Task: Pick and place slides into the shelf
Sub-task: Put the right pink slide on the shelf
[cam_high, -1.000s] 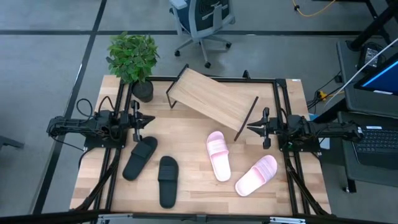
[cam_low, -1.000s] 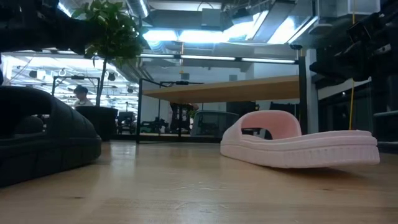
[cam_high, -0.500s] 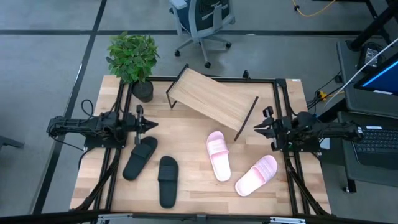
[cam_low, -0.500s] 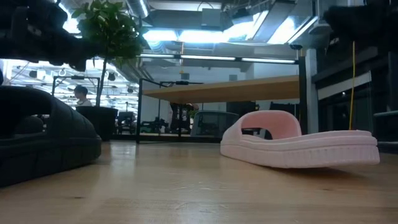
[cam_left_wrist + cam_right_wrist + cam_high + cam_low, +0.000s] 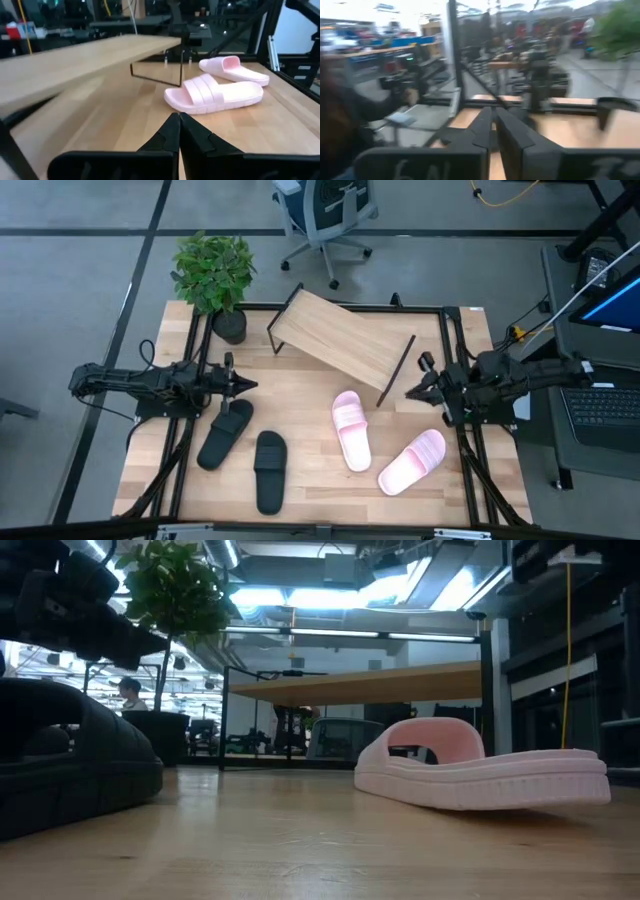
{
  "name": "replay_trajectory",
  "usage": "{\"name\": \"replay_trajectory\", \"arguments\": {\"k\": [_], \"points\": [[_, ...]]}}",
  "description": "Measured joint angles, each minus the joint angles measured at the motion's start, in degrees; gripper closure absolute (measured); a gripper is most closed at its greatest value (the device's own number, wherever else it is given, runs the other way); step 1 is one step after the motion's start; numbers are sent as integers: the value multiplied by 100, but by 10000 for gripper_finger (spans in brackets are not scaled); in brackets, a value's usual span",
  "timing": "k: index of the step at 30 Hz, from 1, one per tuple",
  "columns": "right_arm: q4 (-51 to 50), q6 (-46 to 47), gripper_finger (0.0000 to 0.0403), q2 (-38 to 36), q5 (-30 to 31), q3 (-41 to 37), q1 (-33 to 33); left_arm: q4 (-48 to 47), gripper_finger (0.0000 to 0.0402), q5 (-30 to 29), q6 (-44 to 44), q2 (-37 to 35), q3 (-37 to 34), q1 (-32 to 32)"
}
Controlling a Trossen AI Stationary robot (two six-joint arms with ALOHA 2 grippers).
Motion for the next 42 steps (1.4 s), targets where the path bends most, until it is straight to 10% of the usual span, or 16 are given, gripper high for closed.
{"name": "replay_trajectory", "arguments": {"k": [5,25,42], "points": [[-6,-237,395,557,235,181,988,322,401,0,83,-1,1,1],[2102,-229,400,2520,5159,6,5049,369,401,37,278,0,1,1],[1065,478,400,5957,8619,3160,6610,407,401,39,22,0,1,1]]}}
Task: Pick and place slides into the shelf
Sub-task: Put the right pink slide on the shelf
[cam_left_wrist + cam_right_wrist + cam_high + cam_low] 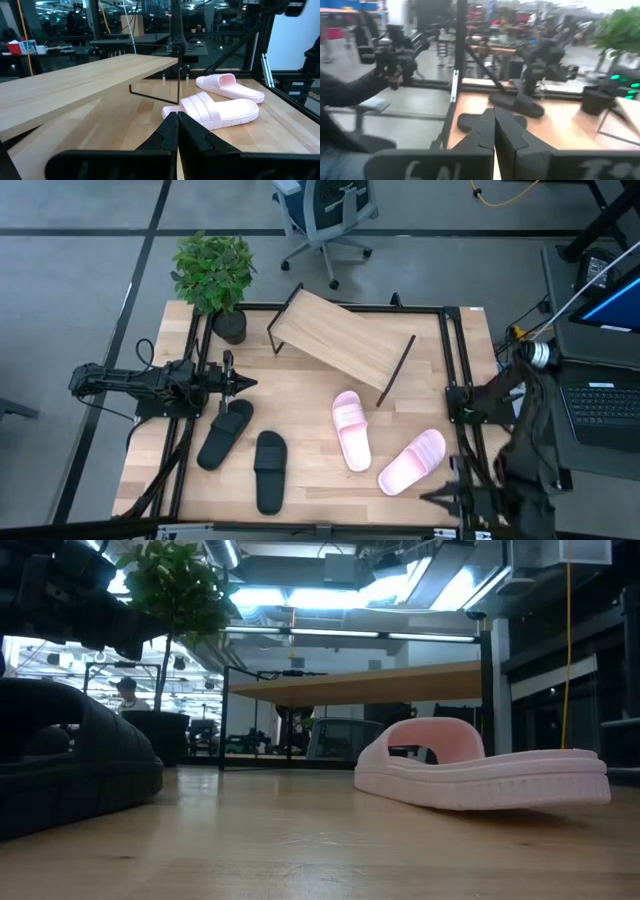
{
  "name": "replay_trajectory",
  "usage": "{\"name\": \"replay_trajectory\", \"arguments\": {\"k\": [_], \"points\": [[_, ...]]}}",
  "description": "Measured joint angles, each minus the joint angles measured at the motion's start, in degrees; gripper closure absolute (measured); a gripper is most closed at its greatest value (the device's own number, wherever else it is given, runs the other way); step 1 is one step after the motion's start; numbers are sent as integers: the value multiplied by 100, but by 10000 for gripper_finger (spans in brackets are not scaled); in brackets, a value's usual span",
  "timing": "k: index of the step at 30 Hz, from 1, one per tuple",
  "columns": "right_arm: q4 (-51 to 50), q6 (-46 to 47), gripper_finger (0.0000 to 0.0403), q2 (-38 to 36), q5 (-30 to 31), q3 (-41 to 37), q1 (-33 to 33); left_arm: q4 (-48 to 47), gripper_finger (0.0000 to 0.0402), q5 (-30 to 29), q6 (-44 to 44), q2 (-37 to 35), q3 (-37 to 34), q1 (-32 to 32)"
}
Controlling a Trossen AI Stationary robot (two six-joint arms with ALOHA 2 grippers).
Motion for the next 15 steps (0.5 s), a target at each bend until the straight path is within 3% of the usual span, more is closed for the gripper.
{"name": "replay_trajectory", "arguments": {"k": [9,15], "points": [[-13,-312,401,1388,935,1454,8,166,401,0,2,-1,0,-1],[2,-660,401,1773,929,1905,-112,337,401,42,3,-4,0,-2]]}}
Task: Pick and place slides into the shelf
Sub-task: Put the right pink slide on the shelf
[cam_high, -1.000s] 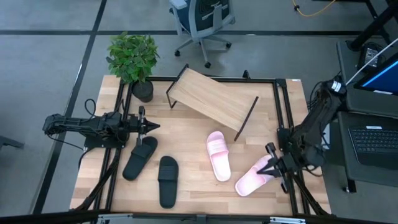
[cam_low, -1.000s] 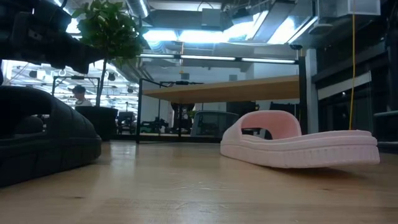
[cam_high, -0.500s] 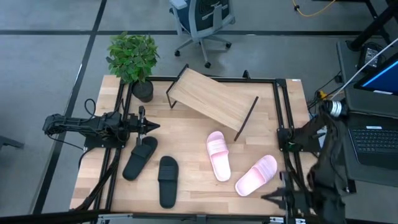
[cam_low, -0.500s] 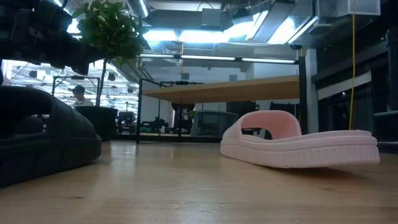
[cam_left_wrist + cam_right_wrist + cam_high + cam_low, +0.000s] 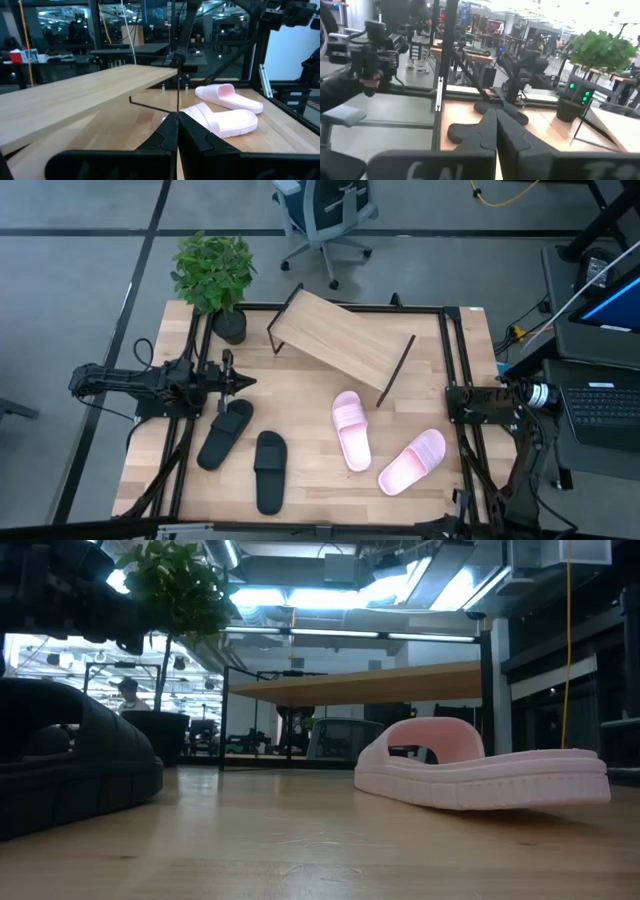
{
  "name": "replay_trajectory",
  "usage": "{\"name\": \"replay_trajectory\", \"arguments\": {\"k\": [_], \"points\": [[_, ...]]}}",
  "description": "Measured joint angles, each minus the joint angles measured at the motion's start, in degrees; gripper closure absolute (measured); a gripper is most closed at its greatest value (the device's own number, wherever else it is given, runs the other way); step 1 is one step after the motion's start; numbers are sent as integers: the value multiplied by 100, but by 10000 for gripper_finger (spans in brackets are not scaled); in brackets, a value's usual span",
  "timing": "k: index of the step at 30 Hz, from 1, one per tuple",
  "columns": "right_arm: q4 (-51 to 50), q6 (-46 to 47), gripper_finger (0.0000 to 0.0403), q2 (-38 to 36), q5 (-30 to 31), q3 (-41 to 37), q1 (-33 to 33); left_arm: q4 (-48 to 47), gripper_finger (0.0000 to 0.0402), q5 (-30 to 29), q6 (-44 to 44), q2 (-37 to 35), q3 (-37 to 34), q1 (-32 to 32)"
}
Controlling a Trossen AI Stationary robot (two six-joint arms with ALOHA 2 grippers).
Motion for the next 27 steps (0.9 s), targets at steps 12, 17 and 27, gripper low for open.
{"name": "replay_trajectory", "arguments": {"k": [12,17,27], "points": [[-810,-6,401,21,-1452,315,-540,49,401,4,4,-2,0,0],[-2681,1207,402,16,-2340,1147,-747,50,401,4,-5,0,0,0],[-6570,5474,402,16,-3851,2060,-1687,50,401,4,-1,-2,0,0]]}}
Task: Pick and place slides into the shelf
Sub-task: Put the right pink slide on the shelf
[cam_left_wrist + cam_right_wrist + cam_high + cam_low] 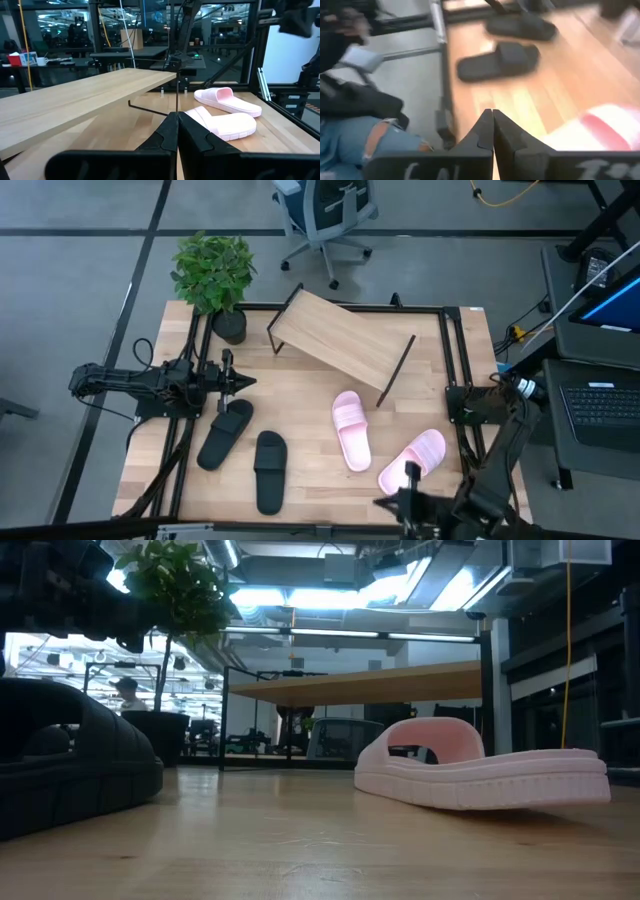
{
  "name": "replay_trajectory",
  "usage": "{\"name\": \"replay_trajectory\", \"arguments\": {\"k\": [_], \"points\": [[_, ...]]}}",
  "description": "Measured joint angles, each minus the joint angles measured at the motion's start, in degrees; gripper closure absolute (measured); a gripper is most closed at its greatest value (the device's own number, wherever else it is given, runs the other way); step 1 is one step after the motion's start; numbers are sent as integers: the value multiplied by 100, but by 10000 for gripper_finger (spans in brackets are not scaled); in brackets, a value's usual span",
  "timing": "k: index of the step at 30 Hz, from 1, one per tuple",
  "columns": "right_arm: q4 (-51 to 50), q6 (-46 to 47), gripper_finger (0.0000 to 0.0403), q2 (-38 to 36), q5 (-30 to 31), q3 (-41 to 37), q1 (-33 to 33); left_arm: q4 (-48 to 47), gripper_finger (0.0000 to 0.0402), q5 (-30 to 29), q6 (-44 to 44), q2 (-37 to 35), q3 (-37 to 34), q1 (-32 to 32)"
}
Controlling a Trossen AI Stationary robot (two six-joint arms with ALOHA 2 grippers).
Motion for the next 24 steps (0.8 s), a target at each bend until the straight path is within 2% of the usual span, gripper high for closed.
{"name": "replay_trajectory", "arguments": {"k": [6,11,16,24], "points": [[-1386,1966,402,31,-454,0,-185,-3,401,0,236,1,0,0],[-2343,3385,402,244,-1521,-2,-414,-4,401,-1,448,0,0,0],[-2947,4061,402,472,-2710,-4,-615,-5,401,-1,452,1,0,0],[-3482,4917,394,591,-3339,-15,-780,-8,401,-2,459,2,0,0]]}}
